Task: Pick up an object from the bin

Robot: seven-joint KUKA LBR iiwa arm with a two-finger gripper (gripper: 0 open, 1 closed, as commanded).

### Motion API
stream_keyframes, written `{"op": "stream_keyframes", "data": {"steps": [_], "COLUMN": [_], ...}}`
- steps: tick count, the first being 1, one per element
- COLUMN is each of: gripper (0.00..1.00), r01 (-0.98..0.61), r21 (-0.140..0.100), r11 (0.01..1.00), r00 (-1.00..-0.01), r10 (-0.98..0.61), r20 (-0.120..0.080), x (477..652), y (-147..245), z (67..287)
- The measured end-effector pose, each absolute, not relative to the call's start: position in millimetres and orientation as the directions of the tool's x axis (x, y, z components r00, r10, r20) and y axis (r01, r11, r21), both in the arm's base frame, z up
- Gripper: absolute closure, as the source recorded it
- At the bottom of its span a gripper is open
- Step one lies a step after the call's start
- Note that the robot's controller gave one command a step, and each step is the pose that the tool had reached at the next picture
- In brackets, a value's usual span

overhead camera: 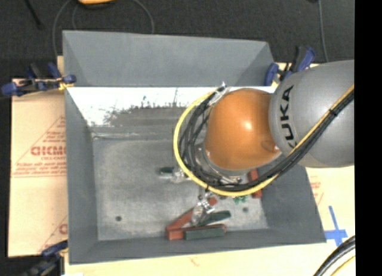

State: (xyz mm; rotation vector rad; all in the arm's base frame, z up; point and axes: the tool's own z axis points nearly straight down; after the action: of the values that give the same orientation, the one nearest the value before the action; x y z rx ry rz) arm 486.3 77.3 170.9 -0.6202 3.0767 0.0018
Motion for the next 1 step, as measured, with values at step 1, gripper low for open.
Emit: {"op": "stream_keyframes", "data": {"steps": [1], "gripper": [0.0], "r01": [-0.395], "r21": [0.001], "r11": [0.919], "r00": [-0.919], "r10": [-0.395], "r20": [-0.003], "x": [486.2], "y": [79.8], "z": [152.9]}}
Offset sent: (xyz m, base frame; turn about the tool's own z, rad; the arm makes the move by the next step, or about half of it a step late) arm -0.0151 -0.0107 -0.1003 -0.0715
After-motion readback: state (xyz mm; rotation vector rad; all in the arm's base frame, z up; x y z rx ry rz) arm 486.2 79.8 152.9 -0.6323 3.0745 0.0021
